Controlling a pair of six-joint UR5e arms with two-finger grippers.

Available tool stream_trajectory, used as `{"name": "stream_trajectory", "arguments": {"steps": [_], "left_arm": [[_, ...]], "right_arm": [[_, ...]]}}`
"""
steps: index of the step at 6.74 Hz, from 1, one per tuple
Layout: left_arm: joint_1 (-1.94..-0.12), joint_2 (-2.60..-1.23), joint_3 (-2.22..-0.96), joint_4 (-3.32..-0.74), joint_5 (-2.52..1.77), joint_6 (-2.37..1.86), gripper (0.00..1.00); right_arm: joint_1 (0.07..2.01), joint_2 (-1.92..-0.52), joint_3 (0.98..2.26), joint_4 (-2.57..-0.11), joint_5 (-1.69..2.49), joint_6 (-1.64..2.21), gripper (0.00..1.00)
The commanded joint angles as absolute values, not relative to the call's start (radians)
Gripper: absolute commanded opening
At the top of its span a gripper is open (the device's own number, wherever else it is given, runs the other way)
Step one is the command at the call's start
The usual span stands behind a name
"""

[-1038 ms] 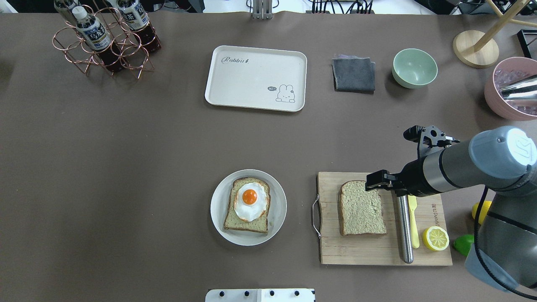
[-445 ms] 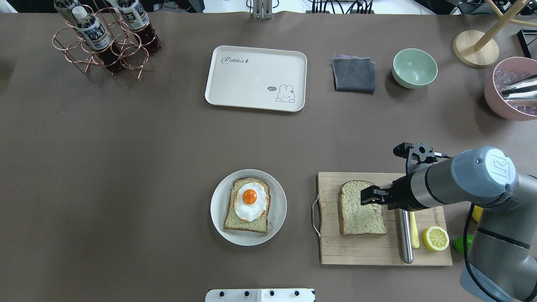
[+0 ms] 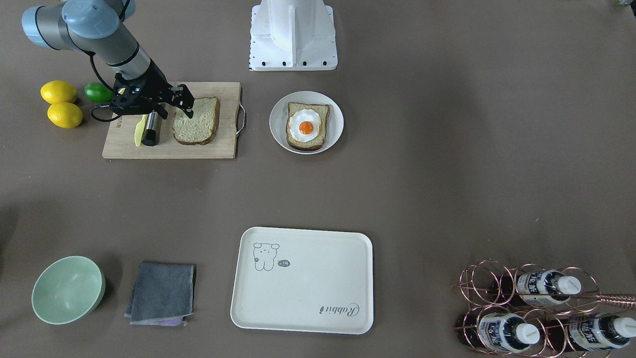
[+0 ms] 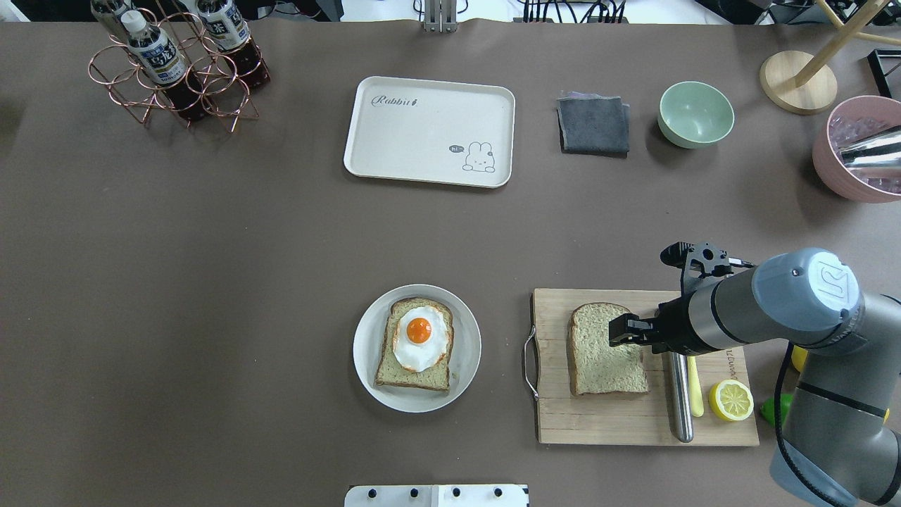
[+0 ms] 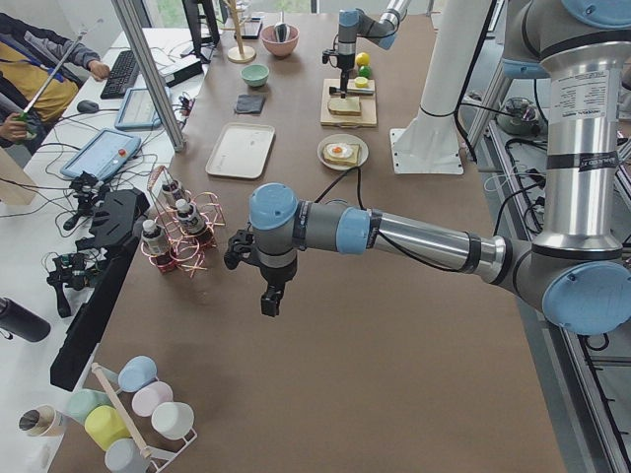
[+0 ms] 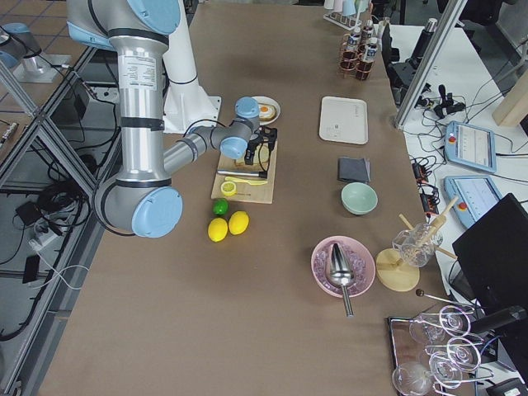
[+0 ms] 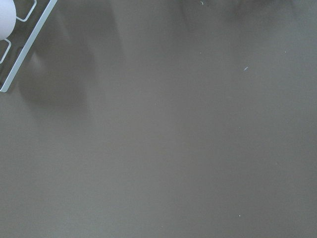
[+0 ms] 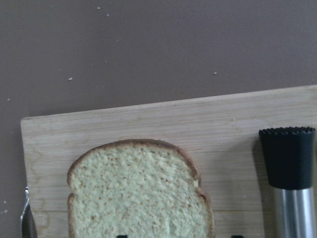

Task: Make sandwich and place on tray
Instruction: 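Move the right gripper over the bread slice on the cutting board, then lower the right gripper and grasp the bread slice edge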

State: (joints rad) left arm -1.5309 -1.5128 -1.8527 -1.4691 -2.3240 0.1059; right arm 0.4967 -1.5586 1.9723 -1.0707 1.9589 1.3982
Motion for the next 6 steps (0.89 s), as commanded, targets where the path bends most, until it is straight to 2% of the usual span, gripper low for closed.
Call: {"name": "stream_trajectory", "arguments": {"steps": [1,3,4,6], "left_arm": [[-1.529,-1.514,-1.853,-1.47,-2.321,0.08,0.97],[-1.531,-1.514,-1.853,-1.47,-2.321,0.08,0.97],[-1.531,-1.513,-1.853,-1.47,-2.321,0.08,0.97],[-1.531,-1.513,-1.853,-1.47,-2.322,0.08,0.97]], "right_arm": [[0.492,-1.555,1.957,-1.069,1.959,1.387,0.74],[0.488,-1.554,1.951,-1.069,1.959,1.388,0.73],[0.485,-1.554,1.948,-1.071,1.959,1.388,0.66],[0.485,-1.554,1.941,-1.063,1.959,1.387,0.64]]}}
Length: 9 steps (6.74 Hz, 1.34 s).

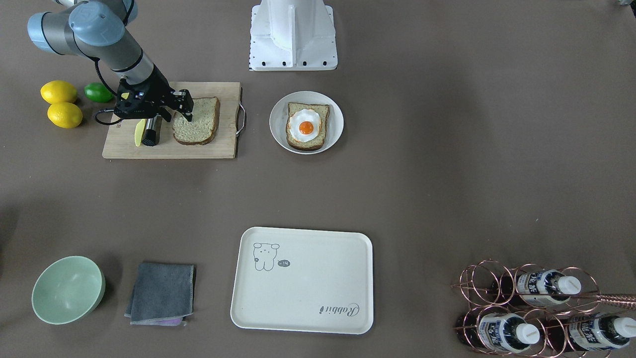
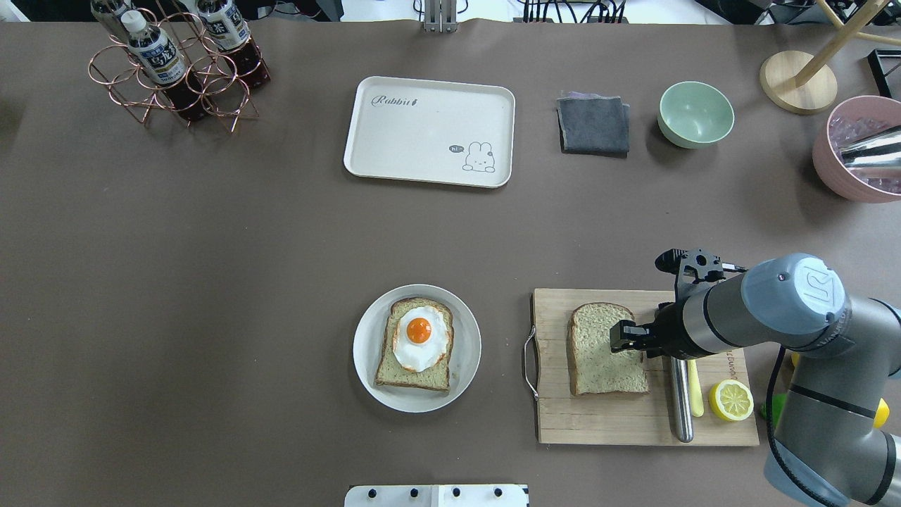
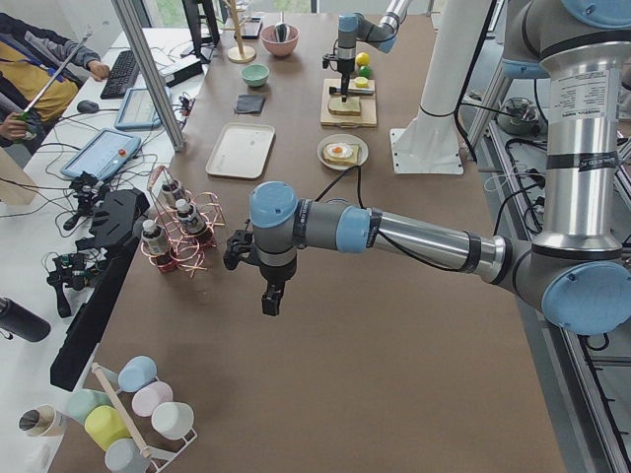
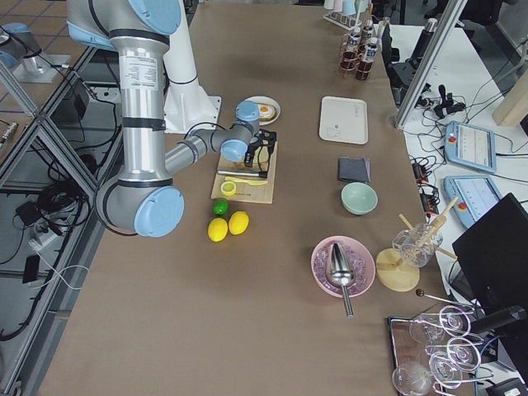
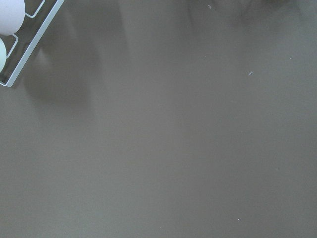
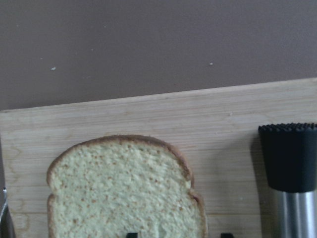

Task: Make sandwich and place on tray
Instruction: 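Lower the right gripper and grasp the bread slice edge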

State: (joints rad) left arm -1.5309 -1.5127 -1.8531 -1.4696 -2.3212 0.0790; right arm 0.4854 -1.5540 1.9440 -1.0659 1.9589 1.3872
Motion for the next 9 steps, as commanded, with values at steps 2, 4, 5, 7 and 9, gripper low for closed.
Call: {"name": "stream_trajectory", "arguments": {"steps": [2,4,5,7,9], "left_arm": [[-1.531,-1.513,-1.852,-1.47,-2.322,0.078,0.97],[-1.532,-1.513,-1.848,-1.47,-2.322,0.078,0.97],[-1.532,-1.513,-1.847,-1.47,-2.322,0.078,0.97],[-1.534,-1.513,-1.847,-1.47,-2.324,0.078,0.97],[-1.536,-1.513,-1.845,-1.47,-2.324,0.078,0.97]], "right_arm": [[0.485,-1.554,1.939,-1.06,1.96,1.388,0.52],[0.485,-1.555,1.936,-1.055,1.96,1.388,0.08],[0.485,-1.554,1.94,-1.055,1.96,1.388,0.0],[0.485,-1.542,1.948,-1.055,1.971,1.388,0.0],[0.488,-1.481,1.962,-1.054,1.971,1.4,0.0]]}}
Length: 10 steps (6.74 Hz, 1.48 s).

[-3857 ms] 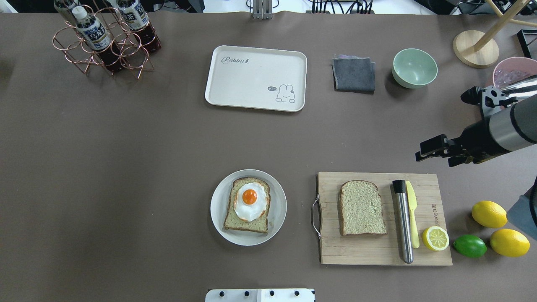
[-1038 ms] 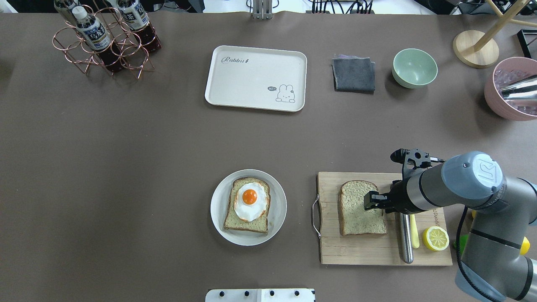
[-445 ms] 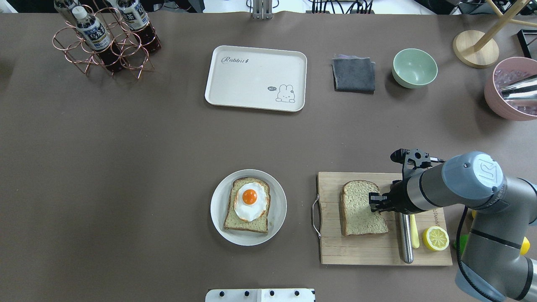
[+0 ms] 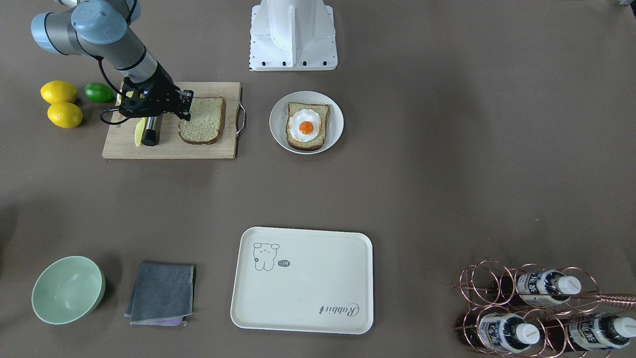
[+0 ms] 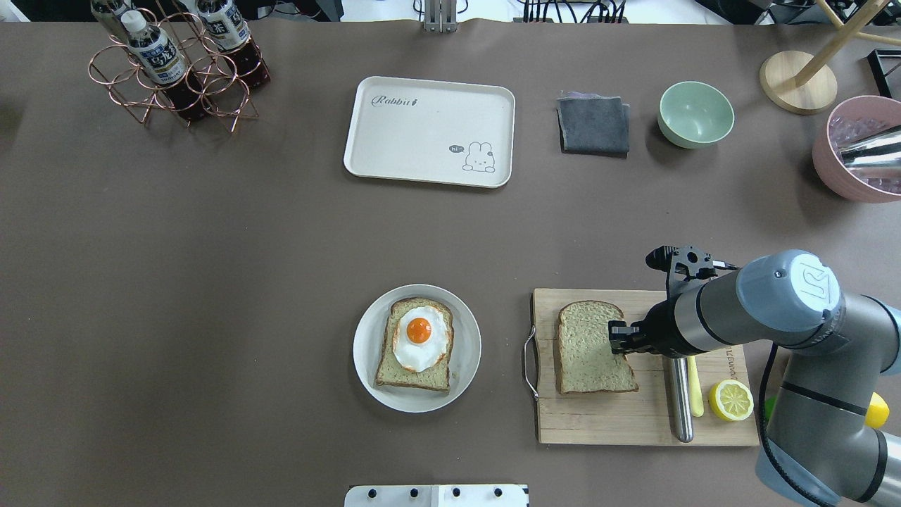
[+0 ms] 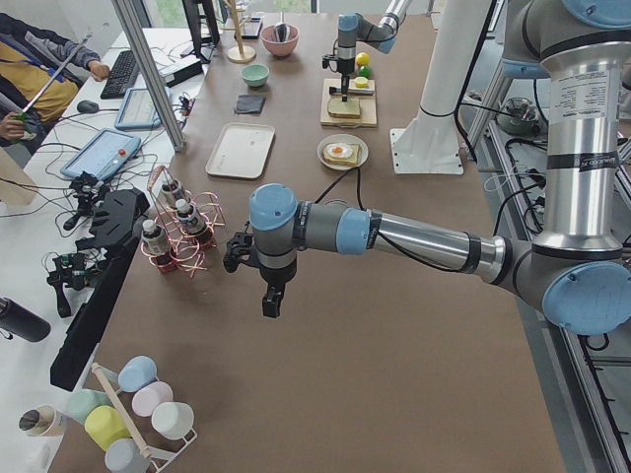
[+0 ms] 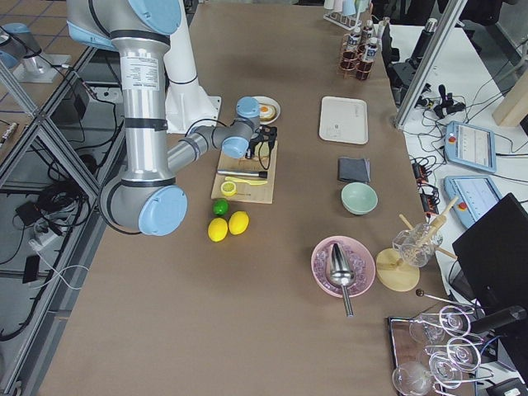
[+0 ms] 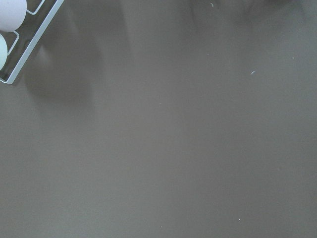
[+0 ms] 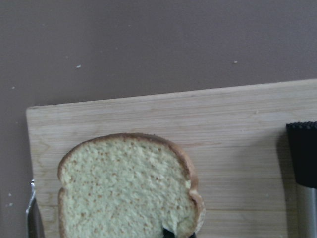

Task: Make sandwich and place on tray
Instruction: 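Lift the bread slice with the right gripper toward the egg plate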

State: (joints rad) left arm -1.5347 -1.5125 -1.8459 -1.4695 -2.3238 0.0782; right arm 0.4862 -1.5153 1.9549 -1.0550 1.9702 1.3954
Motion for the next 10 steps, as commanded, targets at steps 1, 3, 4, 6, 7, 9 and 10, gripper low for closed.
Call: {"name": "stream_trajectory", "arguments": {"steps": [1,3,4,6,7,9,10], "left_arm": [[-1.539,-1.513,-1.851,-1.47,-2.327,0.078,0.97],[-1.539,-1.513,-1.85,-1.47,-2.329,0.077,0.97],[-1.539,-1.513,-1.851,-1.47,-2.329,0.078,0.97],[-1.539,-1.513,-1.853,-1.47,-2.33,0.077,0.97],[-1.539,-1.511,-1.85,-1.471,-2.33,0.078,0.97],[-1.539,-1.508,-1.847,-1.47,-2.33,0.077,0.97],[-1.539,-1.508,-1.845,-1.471,-2.33,0.078,0.97]], "right_arm": [[0.489,-1.439,1.962,-1.052,1.971,1.411,0.0],[0.488,-1.324,1.95,-1.046,1.971,1.521,0.0],[0.468,-1.292,1.948,-1.045,1.97,1.532,0.0],[0.436,-1.182,1.864,-1.049,1.968,1.537,0.0],[0.419,-1.14,1.83,-1.051,1.964,1.537,0.0],[0.413,-1.066,1.74,-1.052,1.965,1.522,0.0],[0.397,-1.065,1.73,-1.052,1.967,1.522,0.0]]}}
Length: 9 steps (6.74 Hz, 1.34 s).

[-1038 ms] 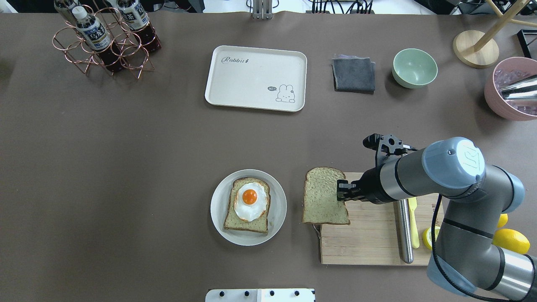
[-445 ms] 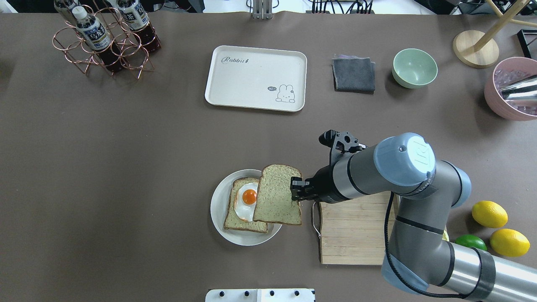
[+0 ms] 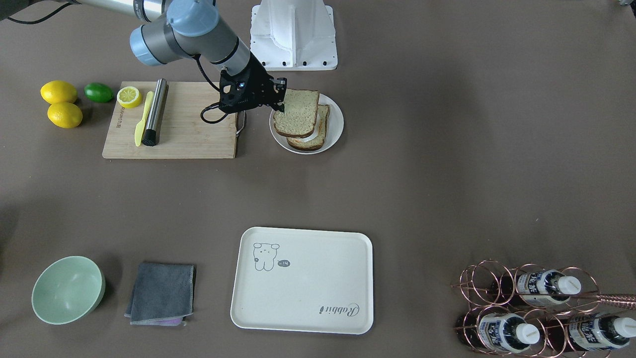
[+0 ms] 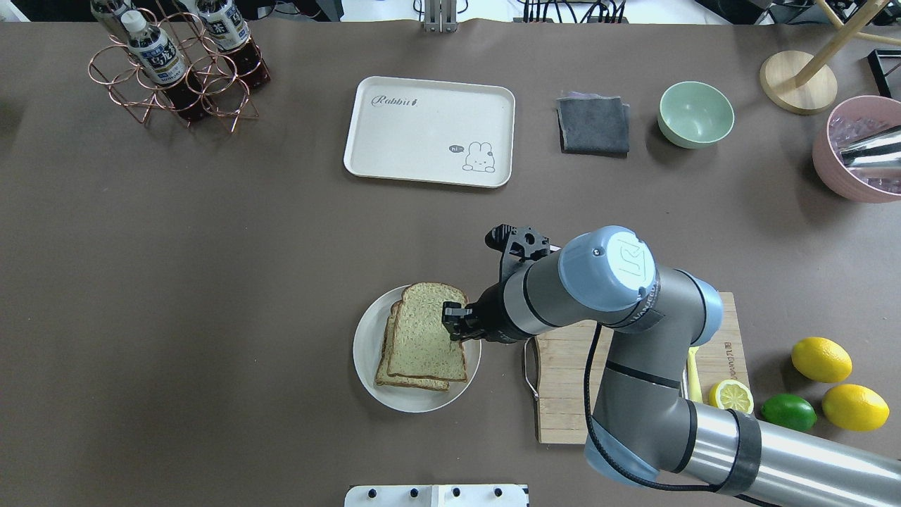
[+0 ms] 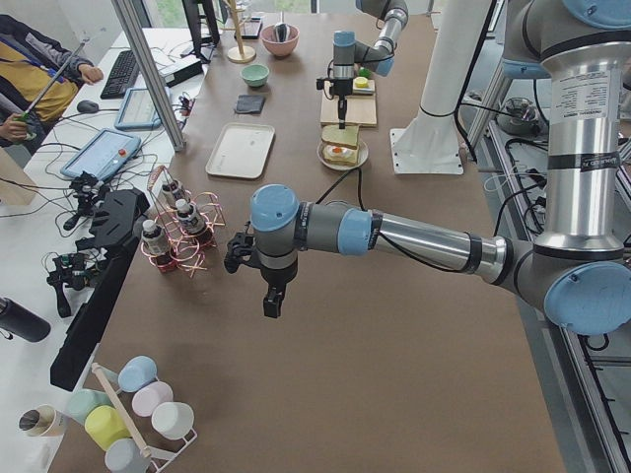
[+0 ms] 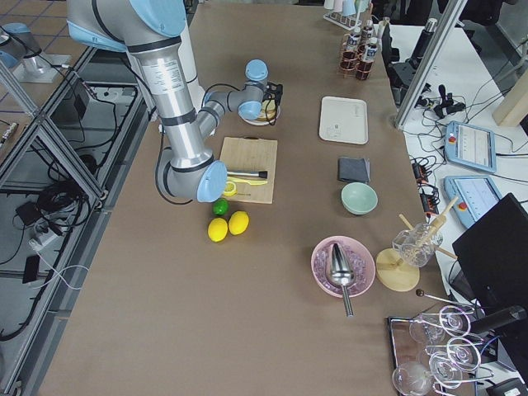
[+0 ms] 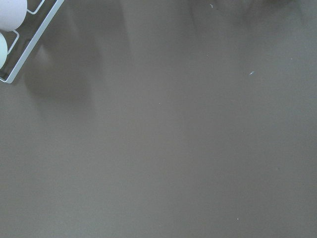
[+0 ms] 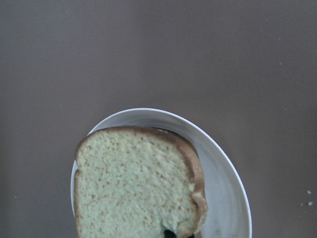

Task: Make sandwich and place on tray
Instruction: 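Lower the bread slice onto the egg toast and release it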

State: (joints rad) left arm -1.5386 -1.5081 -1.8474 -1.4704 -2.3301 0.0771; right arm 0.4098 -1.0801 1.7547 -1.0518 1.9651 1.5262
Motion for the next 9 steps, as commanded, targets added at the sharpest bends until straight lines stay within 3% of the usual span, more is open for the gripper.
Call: {"name": "stream_trajectory", "arguments": {"steps": [1,9], "left_arm": [[-1.539,-1.508,-1.845,-1.47,-2.33,0.077,0.97],[-1.54,-1.499,-1.852,-1.47,-2.33,0.077,0.97]], "right_arm": [[0.387,-1.065,1.726,-1.051,1.967,1.522,0.0],[0.374,-1.045,1.677,-1.045,1.956,1.519,0.0]]}}
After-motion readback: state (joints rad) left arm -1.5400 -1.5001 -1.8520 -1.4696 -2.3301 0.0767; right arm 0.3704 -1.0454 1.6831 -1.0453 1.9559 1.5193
